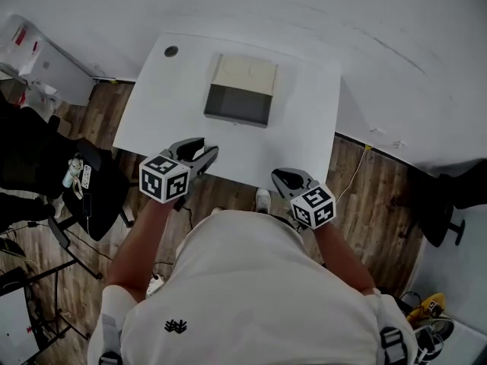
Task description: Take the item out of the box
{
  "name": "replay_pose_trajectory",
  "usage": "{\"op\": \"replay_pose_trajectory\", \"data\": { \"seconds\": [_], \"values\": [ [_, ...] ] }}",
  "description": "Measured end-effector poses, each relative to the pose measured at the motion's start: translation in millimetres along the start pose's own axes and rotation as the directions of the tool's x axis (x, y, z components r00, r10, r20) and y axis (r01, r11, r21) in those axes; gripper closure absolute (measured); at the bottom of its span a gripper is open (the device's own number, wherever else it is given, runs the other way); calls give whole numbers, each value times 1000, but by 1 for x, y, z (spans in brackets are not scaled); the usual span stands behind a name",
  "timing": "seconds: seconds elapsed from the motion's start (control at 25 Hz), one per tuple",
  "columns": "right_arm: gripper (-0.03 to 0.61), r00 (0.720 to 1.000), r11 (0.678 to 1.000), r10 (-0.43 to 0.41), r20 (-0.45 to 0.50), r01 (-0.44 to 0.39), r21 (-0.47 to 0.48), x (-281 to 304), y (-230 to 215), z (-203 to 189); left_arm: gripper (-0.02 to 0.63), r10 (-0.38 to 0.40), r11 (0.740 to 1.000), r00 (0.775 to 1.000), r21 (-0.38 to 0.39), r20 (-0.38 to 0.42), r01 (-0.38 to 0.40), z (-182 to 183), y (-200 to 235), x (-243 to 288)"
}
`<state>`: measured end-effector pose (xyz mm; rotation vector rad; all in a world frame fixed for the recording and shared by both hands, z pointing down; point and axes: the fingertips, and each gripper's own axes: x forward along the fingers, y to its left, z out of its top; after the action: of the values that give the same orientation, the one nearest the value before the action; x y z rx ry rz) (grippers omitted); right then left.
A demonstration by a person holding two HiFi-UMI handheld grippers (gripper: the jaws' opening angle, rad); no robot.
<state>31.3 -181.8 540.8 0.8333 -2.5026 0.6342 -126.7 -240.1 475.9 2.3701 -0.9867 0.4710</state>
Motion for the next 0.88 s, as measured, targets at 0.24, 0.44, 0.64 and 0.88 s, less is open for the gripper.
{"op": "replay_pose_trajectory", "data": {
  "seconds": [0.24, 0.44, 0.64, 0.88],
  "values": [
    [558, 1000, 1000, -20, -1, 20, 5, 8, 31, -2, 449, -59, 998, 997, 29, 53, 57, -16, -22, -50],
    [560, 999, 999, -37, 11, 37, 9, 13, 58, -4, 448, -88, 995, 994, 57, 71, 84, -30, -31, -80],
    [561, 998, 998, -55, 42, 55, 17, 12, 80, -5, 449, -110, 991, 991, 87, 81, 103, -39, -36, -98],
    [563, 995, 997, -78, 64, 77, 13, 3, 97, -5, 449, -134, 986, 988, 105, 73, 126, -52, -41, -106]
  ]
}}
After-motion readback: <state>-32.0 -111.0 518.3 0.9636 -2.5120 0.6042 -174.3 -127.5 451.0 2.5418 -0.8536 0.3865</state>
